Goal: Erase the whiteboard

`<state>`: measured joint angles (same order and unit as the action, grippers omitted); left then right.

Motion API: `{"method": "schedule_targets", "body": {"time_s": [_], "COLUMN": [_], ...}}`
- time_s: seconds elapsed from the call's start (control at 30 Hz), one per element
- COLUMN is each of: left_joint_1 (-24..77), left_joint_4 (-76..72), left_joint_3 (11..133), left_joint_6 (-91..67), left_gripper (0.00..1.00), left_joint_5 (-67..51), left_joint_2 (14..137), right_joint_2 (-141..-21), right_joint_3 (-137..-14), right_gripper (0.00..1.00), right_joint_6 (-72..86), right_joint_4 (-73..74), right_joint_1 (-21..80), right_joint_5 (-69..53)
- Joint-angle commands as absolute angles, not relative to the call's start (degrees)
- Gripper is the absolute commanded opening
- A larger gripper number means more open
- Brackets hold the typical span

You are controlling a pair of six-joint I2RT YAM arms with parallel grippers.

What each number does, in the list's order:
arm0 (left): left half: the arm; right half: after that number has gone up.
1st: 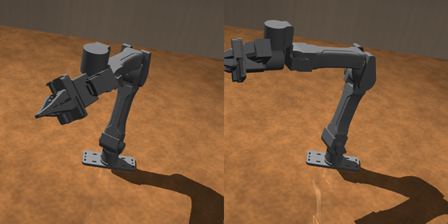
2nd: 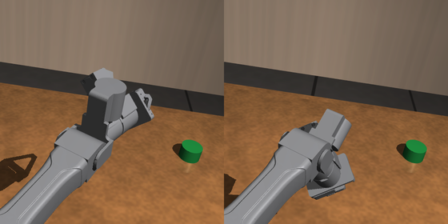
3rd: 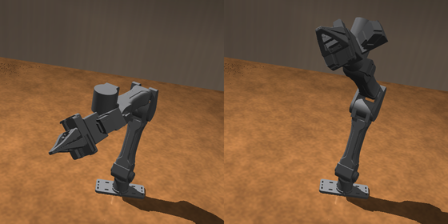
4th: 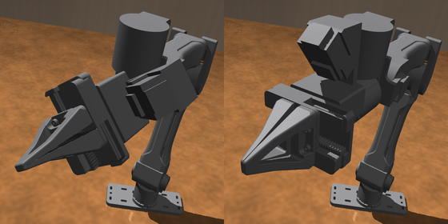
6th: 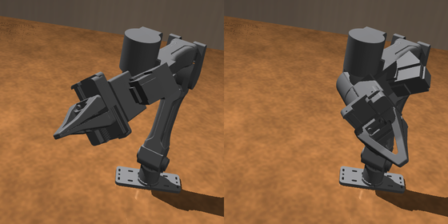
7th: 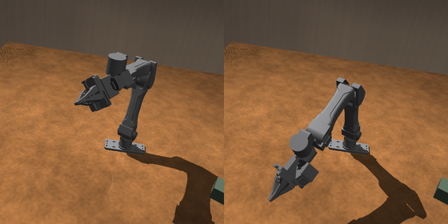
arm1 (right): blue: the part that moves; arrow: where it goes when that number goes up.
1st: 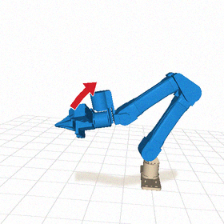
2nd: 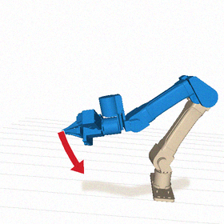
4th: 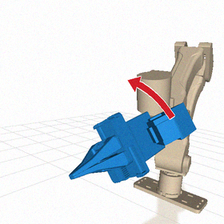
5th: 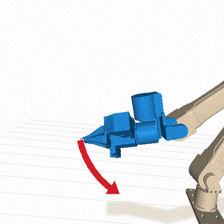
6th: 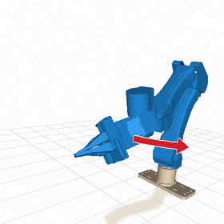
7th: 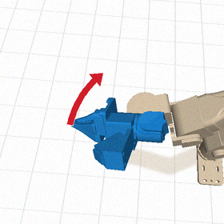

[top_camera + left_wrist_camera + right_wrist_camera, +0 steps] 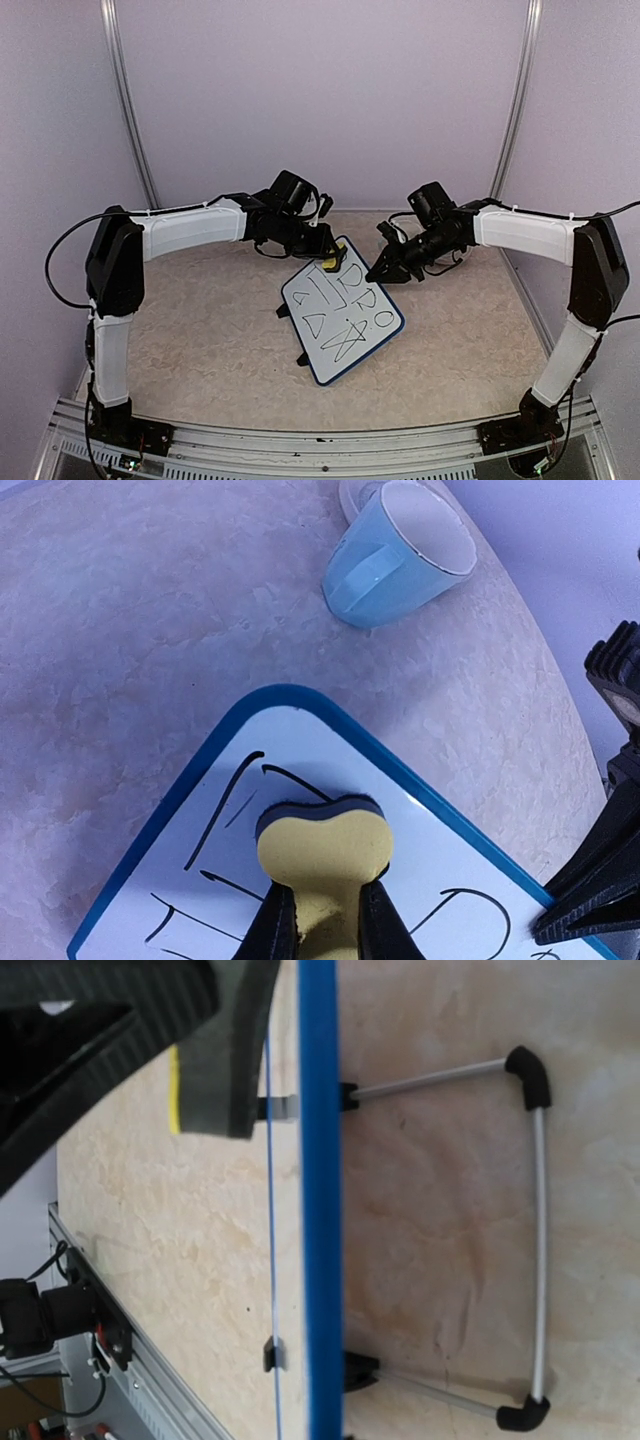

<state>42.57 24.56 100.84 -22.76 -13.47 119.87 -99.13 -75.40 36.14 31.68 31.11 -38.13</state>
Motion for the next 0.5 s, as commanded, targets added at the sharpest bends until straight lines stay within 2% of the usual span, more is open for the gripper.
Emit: {"method": "schedule_targets", "body": {"time_s": [0.0, 0.2, 0.47], "left_joint_1": [41.57, 37.8, 42.82], "left_joint_4": [26.85, 25.52, 29.71], "left_joint_3": [101.32, 96.44, 107.03], "left_joint_6": [-26.45, -29.11, -24.33], "left_gripper": [0.0, 0.0, 0.0], "left_joint_5": [-10.24, -11.18, -13.57], "left_joint_2": [122.06, 121.21, 124.17], "right_joint_2": [-100.11, -100.02, -100.28], "right_joint_3": [-76.76, -76.77, -77.68], "right_gripper": [0.0, 0.0, 0.0], "right_joint_6": [36.51, 34.85, 33.5], "right_joint_4": [30.54, 30.98, 31.01], "right_joint_1": [32.61, 33.37, 34.32], "right_joint_5": [-36.83, -35.7, -35.07]}}
